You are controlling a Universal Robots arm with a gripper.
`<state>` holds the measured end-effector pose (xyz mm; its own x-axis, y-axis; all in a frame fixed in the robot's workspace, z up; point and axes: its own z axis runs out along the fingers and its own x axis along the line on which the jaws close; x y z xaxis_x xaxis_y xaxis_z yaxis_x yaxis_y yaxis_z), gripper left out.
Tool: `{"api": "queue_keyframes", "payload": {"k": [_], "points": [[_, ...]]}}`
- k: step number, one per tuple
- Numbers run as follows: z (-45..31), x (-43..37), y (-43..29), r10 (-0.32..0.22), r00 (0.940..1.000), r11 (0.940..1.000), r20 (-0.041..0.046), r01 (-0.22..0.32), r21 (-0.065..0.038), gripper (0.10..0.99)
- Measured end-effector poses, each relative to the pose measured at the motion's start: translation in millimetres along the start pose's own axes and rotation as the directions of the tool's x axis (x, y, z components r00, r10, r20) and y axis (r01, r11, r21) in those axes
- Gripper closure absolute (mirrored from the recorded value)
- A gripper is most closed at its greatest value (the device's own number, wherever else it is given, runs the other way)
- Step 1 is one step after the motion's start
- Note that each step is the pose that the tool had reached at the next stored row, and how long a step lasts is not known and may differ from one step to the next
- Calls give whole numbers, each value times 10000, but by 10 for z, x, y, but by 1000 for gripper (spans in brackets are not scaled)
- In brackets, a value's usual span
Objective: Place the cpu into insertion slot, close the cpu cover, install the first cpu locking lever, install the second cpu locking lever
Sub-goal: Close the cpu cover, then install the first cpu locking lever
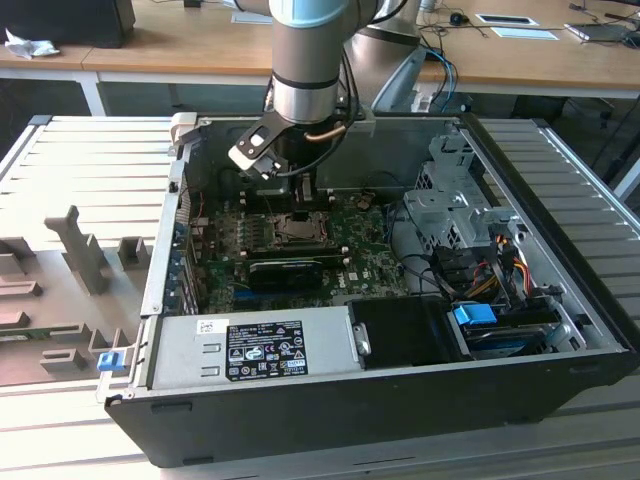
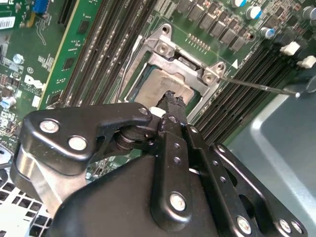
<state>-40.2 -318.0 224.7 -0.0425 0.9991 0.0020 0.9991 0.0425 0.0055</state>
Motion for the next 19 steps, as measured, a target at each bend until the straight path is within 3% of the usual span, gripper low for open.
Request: {"api": "queue_keyframes", "payload": {"k": [10,19], "points": [[-68,0,-15,1,10000,10000,1,-1,0,980],[-187,1,-14,1,10000,10000,1,-1,0,980]]}}
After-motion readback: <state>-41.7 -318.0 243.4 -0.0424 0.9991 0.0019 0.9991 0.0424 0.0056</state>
